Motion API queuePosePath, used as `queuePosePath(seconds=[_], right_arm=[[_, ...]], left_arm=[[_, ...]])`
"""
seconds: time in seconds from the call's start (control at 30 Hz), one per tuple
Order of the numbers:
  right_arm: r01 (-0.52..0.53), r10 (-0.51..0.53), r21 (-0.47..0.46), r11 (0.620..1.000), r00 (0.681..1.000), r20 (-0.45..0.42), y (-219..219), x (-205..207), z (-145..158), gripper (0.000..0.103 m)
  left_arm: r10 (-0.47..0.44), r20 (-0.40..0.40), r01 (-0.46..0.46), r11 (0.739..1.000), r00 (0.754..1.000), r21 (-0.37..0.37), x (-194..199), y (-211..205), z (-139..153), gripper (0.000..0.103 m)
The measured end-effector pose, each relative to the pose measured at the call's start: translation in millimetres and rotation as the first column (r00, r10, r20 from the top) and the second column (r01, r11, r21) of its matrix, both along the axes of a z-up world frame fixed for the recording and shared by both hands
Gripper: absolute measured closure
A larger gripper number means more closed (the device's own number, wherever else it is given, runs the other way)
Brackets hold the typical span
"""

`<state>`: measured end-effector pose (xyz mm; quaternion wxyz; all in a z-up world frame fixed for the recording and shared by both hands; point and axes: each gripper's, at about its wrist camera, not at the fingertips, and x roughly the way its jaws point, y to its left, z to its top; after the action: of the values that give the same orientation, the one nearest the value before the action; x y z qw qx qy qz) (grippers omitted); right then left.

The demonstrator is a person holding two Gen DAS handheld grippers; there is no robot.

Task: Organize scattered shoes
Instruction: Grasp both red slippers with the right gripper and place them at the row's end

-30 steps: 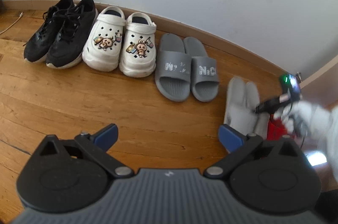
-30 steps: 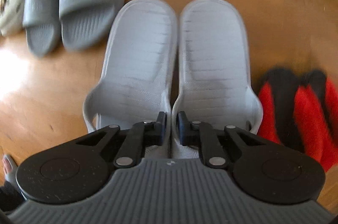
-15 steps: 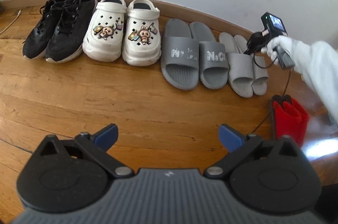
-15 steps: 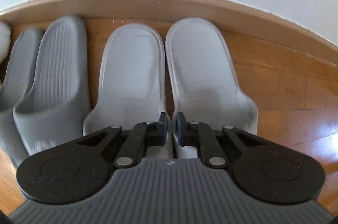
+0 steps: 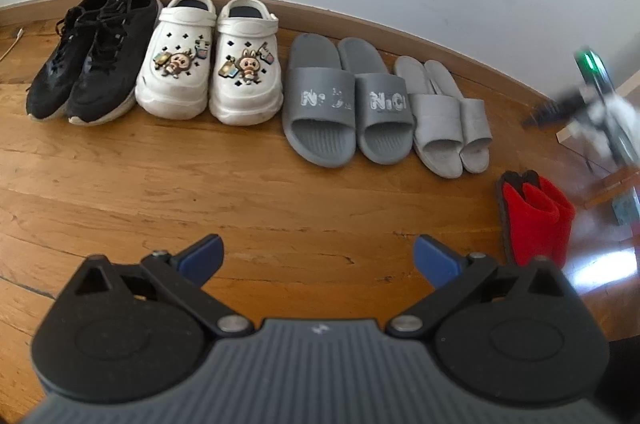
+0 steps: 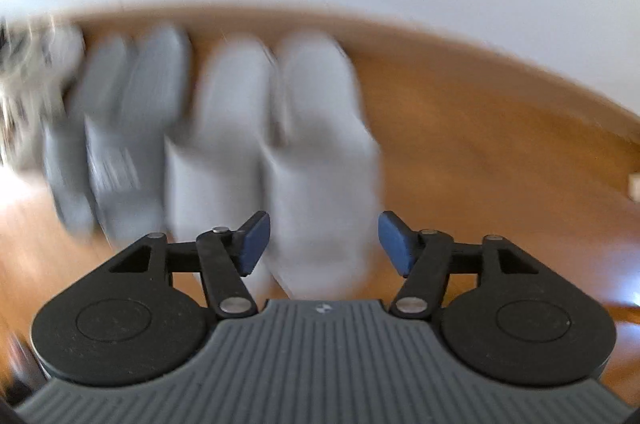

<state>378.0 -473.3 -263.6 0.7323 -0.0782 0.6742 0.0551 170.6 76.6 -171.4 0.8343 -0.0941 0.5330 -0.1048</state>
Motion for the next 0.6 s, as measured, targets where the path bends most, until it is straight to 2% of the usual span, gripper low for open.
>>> queuePosePath(seconds=[0.07,0.1,0.23,0.33,0.37,0.43,0.47,0.53,0.6], right_arm=[[0.017,-0.021,-0.055,0.998,0.997,-0.069,-33.2,-30.7,-14.0,0.042],[0.02,-0.024,-0.058,0.998,0.997,-0.074,-33.4,-34.3,-12.8,0.042],[0.09,-0.095,-0.049,0.995,0.987,-0.129,-69.0,-79.7,-46.4,0.041],[0.123,-0.132,-0.068,0.99,0.981,-0.141,-68.2,-91.7,-69.1,0.028],[0.127,-0.139,-0.084,0.988,0.979,-0.148,-66.9,-95.4,-77.6,0.029],[0.136,-0.15,-0.104,0.985,0.978,-0.145,-64.1,-101.3,-88.9,0.036],[0.141,-0.155,-0.105,0.984,0.979,-0.133,-62.5,-103.2,-90.9,0.058],[0.152,-0.164,-0.108,0.982,0.981,-0.108,-59.5,-106.9,-94.9,0.067],[0.152,-0.16,-0.124,0.981,0.986,-0.055,-52.9,-112.0,-93.5,0.071]], left_arm=[[-0.006,-0.001,0.006,1.0,1.0,0.002,-0.4,-2.0,-0.2,0.0],[-0.009,-0.002,0.009,1.0,1.0,0.004,-0.3,-2.6,-0.6,0.0],[-0.019,-0.016,0.02,1.0,1.0,0.019,0.8,-6.7,-3.8,0.0],[-0.022,-0.027,0.023,0.999,0.999,0.032,2.5,-8.5,-6.3,0.0],[-0.021,-0.029,0.022,0.999,0.999,0.035,3.4,-8.9,-7.2,0.0],[-0.016,-0.037,0.018,0.999,0.999,0.038,5.0,-8.8,-8.8,0.001],[-0.014,-0.04,0.016,0.999,0.999,0.04,5.9,-8.9,-10.0,0.0],[-0.011,-0.046,0.013,0.999,0.999,0.044,6.7,-9.3,-11.3,0.0],[0.0,-0.053,0.003,0.998,0.999,0.055,8.2,-9.5,-13.6,0.0]])
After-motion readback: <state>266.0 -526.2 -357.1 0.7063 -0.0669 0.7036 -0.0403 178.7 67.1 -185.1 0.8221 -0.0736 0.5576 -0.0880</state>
